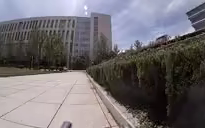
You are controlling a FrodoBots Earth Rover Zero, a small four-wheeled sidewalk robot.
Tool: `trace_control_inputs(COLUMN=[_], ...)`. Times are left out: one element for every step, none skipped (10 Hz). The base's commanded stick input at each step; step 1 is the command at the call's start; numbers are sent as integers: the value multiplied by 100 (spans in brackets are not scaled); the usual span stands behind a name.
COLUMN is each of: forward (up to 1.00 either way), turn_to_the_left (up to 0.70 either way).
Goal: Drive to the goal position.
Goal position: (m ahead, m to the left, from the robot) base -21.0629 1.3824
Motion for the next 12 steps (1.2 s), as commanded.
trace_control_inputs(forward=[10,10,10,10,10,10,10,10,10,10,10,10], turn_to_the_left=[0,0,0,0,0,0,0,0,0,0,0,0])
